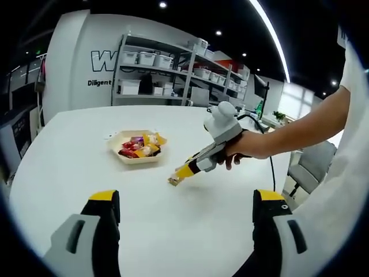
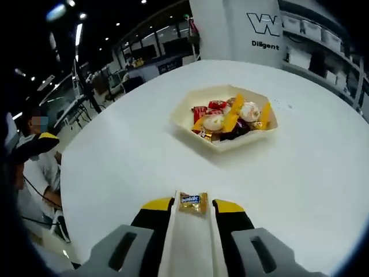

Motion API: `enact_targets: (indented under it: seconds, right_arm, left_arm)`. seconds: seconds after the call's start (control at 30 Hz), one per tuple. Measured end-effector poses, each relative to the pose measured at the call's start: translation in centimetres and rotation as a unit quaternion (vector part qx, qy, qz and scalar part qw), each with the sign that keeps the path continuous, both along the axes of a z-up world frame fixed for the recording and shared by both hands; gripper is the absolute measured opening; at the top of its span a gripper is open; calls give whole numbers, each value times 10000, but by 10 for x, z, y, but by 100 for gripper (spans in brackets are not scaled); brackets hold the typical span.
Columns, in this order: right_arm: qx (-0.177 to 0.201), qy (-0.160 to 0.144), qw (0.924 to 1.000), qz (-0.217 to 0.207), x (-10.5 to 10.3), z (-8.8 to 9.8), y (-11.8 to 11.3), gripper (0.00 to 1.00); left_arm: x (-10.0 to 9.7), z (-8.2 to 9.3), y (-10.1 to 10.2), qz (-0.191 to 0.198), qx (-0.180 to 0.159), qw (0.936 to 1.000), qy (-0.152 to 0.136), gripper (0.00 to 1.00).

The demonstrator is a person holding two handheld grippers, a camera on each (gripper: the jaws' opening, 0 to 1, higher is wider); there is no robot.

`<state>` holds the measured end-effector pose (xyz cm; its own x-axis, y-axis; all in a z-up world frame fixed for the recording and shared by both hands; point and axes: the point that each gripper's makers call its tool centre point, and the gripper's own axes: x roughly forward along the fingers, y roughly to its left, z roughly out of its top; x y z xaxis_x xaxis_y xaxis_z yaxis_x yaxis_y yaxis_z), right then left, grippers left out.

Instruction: Place the target food into the container with the food tongs after gripping and lifting it, then release it inside without dropping or visibly crushing the food.

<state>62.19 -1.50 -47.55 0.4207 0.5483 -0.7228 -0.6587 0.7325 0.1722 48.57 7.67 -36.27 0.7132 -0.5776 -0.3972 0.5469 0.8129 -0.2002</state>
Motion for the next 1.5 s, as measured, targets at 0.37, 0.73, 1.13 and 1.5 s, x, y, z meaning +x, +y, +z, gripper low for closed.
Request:
enact_targets:
  seconds: [0.37, 0.73, 1.13, 1.5]
  right_arm:
    - [631, -346, 9973, 137, -1, 30, 6, 24]
    - [1183, -503, 9879, 871, -35, 65, 17, 24]
    - [1591, -581, 9765, 1329, -71, 103, 29, 24]
    - [1756, -575, 9706, 1543, -93, 118, 33, 24]
  left_arm:
    - [-1, 3, -4, -41, -1, 10000, -25, 92]
    - [4, -5, -25, -370, 62, 9993, 9, 92]
    - [7, 5, -52, -812, -9, 9967, -86, 92]
    - [-3, 11, -83, -1298, -171, 9913, -125, 92]
